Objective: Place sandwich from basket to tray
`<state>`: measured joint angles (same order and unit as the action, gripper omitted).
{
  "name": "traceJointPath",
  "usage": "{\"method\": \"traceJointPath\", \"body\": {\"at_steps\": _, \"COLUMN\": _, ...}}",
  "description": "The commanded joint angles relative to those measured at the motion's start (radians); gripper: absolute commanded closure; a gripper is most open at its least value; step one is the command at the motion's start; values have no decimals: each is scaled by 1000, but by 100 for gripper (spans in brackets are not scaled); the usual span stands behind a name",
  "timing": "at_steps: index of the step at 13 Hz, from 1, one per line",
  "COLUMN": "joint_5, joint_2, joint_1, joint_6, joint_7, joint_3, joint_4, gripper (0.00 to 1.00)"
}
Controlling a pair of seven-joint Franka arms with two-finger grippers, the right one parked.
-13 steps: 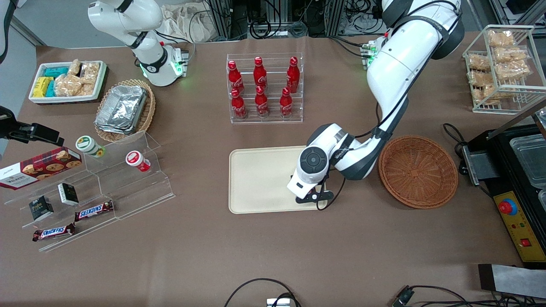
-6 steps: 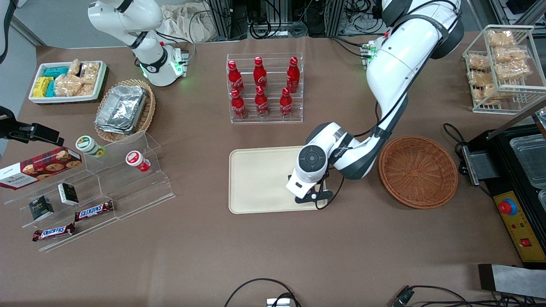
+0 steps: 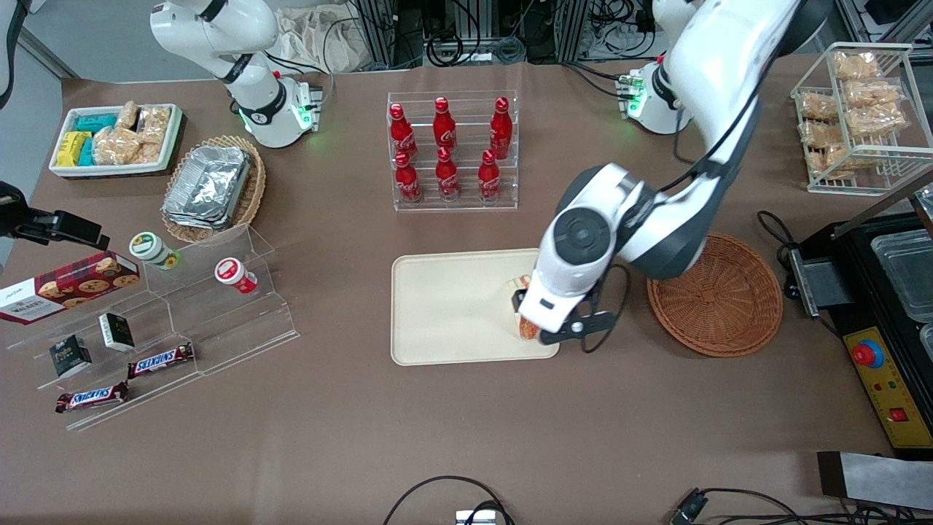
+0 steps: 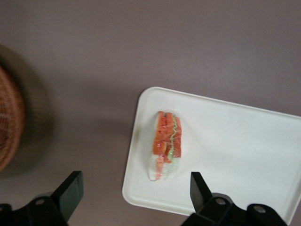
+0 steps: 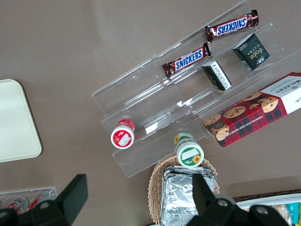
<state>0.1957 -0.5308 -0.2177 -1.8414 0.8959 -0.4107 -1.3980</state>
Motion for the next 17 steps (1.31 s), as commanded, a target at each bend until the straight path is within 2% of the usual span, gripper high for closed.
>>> {"method": "traceJointPath", "body": {"at_steps": 1, "joint_5": -68, "joint_2": 200, "joint_1": 93, "joint_6": -48, "joint_7": -35, "joint_3": -3, "joint_4": -230, "gripper": 0}}
{"method": "traceJointPath", "body": {"at_steps": 4, "joint_5": -136, "joint_2": 391, "joint_1": 156, "joint_6": -108, "joint_7": -126, "joint_3": 1, "joint_4": -432, "gripper": 0}}
{"method": "traceJointPath", "body": {"at_steps": 6, "joint_5": -139, "joint_2": 455, "joint_1": 204, "joint_6": -44, "joint_7": -201, "joint_3": 3, "joint_4": -461, "gripper": 0}}
{"method": "traceJointPath", "body": {"at_steps": 11, "joint_5": -173, "joint_2": 540, "joint_1": 430, "joint_6": 100, "joint_7": -529, "joint_3": 4, "joint_4": -454, "gripper": 0}}
{"method": "traceJointPath", "body": {"at_steps": 13, "joint_5": -219, "joint_2": 557, "joint_1": 510, "joint_6": 129, "joint_7": -696, "joint_3": 6, "joint_4": -452, "gripper": 0}}
{"method": "traceJointPath", "body": {"at_steps": 15, "joint_5": -205, "joint_2": 549, "joint_1": 538, "joint_6": 171, "joint_7": -834, "joint_3": 15, "joint_4": -420, "gripper": 0}}
{"method": "traceJointPath", "body": {"at_steps": 17, "joint_5": -193, "joint_2": 505, "joint_1": 554, "joint_6": 261, "joint_7": -998, "joint_3": 30, "joint_4": -328, "gripper": 0}}
